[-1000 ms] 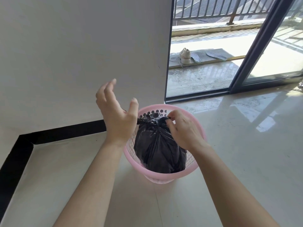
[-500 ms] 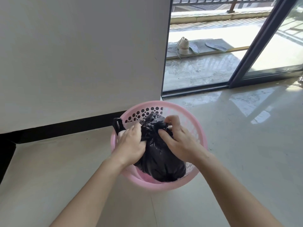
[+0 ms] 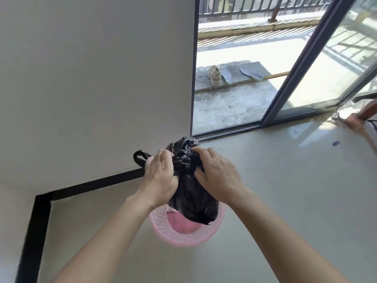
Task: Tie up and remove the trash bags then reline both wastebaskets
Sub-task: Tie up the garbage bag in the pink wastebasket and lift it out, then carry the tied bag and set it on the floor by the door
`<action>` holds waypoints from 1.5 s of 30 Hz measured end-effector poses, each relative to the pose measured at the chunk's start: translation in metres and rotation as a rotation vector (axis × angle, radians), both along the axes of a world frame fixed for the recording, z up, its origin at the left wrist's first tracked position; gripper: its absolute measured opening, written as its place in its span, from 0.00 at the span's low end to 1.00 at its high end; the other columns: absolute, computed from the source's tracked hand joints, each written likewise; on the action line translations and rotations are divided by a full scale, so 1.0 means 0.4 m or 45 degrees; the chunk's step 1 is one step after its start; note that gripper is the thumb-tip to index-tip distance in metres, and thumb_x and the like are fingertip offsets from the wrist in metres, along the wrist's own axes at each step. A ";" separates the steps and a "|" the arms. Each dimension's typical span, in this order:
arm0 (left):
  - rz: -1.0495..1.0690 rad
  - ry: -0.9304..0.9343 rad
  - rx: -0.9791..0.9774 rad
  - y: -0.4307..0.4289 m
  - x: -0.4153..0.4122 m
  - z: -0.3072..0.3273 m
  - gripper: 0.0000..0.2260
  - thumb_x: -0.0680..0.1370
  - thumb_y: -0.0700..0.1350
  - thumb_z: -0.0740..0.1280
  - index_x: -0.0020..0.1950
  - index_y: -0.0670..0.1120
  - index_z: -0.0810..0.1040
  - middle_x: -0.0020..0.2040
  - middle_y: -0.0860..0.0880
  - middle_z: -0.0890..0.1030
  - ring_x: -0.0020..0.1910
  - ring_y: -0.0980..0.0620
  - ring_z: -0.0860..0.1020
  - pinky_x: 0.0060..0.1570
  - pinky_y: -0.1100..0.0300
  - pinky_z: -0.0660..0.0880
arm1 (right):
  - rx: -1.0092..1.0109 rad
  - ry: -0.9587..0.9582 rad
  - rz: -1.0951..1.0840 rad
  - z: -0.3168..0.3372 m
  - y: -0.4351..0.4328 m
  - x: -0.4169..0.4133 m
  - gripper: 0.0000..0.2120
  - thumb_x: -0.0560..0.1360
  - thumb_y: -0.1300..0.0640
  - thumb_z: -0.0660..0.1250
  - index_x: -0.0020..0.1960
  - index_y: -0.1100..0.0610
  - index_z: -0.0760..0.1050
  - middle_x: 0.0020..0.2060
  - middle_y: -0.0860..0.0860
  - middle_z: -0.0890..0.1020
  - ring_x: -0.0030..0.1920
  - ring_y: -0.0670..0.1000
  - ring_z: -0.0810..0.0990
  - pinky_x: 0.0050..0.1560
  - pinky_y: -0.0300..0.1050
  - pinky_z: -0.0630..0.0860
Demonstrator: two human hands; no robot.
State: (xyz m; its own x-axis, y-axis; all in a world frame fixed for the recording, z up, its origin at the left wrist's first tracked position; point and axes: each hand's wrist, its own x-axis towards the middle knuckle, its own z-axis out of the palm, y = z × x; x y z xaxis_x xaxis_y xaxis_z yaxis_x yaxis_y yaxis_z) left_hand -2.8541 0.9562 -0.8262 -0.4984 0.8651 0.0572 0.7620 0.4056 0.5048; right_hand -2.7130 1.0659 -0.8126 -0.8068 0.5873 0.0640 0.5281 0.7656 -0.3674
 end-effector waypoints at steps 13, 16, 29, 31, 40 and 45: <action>-0.215 0.193 -0.098 -0.039 0.110 1.208 0.10 0.80 0.47 0.60 0.54 0.46 0.60 0.48 0.46 0.72 0.48 0.43 0.71 0.48 0.52 0.64 | 0.260 0.041 -0.065 1.129 -0.014 0.195 0.21 0.83 0.47 0.56 0.75 0.46 0.61 0.54 0.51 0.76 0.54 0.56 0.77 0.43 0.50 0.73; -0.293 0.234 -0.037 -0.031 0.151 1.393 0.09 0.80 0.46 0.59 0.52 0.47 0.58 0.47 0.45 0.73 0.45 0.42 0.72 0.47 0.49 0.68 | 0.304 0.048 -0.144 1.320 -0.039 0.255 0.21 0.83 0.47 0.55 0.76 0.46 0.60 0.56 0.52 0.77 0.56 0.55 0.77 0.42 0.49 0.69; -1.116 -0.028 0.464 -0.041 0.726 1.574 0.08 0.76 0.38 0.59 0.53 0.44 0.62 0.42 0.43 0.74 0.37 0.43 0.72 0.37 0.50 0.68 | 0.324 0.061 -1.050 1.534 -0.410 0.871 0.20 0.81 0.44 0.55 0.73 0.45 0.62 0.59 0.51 0.76 0.61 0.56 0.74 0.54 0.55 0.75; -1.303 -0.067 0.504 -0.064 0.879 1.623 0.09 0.76 0.39 0.59 0.53 0.45 0.61 0.40 0.44 0.74 0.35 0.43 0.72 0.35 0.49 0.69 | 0.401 0.033 -1.205 1.570 -0.495 1.016 0.21 0.81 0.43 0.56 0.73 0.44 0.62 0.59 0.51 0.76 0.60 0.56 0.75 0.51 0.54 0.76; -2.041 -0.198 0.645 -0.354 1.667 1.781 0.13 0.76 0.38 0.61 0.54 0.48 0.60 0.43 0.47 0.76 0.40 0.41 0.74 0.38 0.50 0.69 | 0.617 0.112 -1.884 1.655 -0.980 1.669 0.21 0.82 0.44 0.55 0.73 0.46 0.63 0.58 0.49 0.77 0.55 0.56 0.79 0.46 0.51 0.77; -2.289 -0.331 0.496 -0.584 2.111 1.765 0.18 0.76 0.38 0.61 0.59 0.52 0.58 0.49 0.47 0.80 0.45 0.42 0.78 0.47 0.47 0.75 | 0.584 0.142 -2.171 1.648 -1.281 2.025 0.17 0.82 0.48 0.58 0.68 0.53 0.68 0.61 0.51 0.78 0.57 0.56 0.79 0.48 0.49 0.73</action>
